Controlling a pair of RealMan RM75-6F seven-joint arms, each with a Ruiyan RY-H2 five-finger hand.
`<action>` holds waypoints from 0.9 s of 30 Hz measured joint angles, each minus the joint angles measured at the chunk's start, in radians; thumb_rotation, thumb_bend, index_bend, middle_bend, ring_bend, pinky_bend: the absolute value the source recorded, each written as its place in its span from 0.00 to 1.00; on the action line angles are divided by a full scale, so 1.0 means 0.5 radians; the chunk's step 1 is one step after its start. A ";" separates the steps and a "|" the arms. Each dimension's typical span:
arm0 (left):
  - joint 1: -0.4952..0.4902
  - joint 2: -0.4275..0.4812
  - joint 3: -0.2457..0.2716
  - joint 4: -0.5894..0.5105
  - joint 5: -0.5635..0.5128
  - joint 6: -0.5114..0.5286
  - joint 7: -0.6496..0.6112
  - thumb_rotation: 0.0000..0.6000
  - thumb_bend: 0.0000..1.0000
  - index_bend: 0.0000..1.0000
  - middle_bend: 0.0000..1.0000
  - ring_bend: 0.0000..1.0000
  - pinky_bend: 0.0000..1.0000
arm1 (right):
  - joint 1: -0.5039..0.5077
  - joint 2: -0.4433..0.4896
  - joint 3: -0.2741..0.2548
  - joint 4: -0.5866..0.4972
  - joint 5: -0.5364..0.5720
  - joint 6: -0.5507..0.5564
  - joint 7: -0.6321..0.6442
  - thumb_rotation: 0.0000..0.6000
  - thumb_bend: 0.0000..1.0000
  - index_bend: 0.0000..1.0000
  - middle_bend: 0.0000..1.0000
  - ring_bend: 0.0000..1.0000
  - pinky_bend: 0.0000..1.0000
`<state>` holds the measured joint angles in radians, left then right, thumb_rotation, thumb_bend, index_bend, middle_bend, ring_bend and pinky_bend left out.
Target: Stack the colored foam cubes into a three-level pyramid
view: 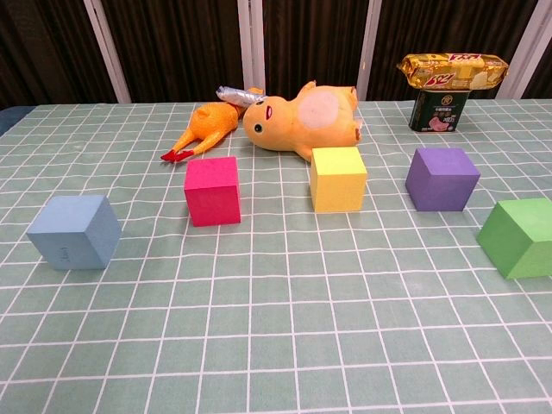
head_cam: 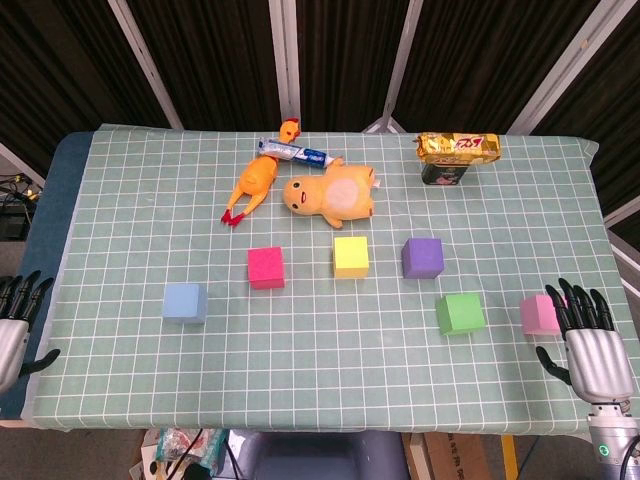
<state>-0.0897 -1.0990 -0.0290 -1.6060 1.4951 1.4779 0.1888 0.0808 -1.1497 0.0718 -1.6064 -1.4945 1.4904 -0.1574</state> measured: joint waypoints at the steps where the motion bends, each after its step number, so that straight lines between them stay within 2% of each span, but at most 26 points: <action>1: -0.001 -0.001 0.000 0.000 -0.002 -0.003 0.001 1.00 0.05 0.00 0.00 0.00 0.00 | 0.002 0.000 0.002 0.001 0.005 -0.005 -0.006 1.00 0.29 0.00 0.00 0.00 0.00; 22: 0.023 0.000 -0.004 -0.041 -0.021 0.034 -0.016 1.00 0.05 0.00 0.00 0.00 0.00 | -0.020 -0.032 0.005 0.043 -0.052 0.093 -0.067 1.00 0.29 0.00 0.00 0.00 0.00; 27: 0.012 0.003 -0.013 -0.058 -0.072 -0.017 -0.023 1.00 0.05 0.00 0.00 0.00 0.00 | -0.022 -0.034 0.011 0.046 -0.024 0.080 -0.041 1.00 0.29 0.00 0.00 0.00 0.00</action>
<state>-0.0834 -1.0975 -0.0357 -1.6348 1.4591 1.4692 0.1774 0.0700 -1.1665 0.0774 -1.5834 -1.5065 1.5302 -0.1778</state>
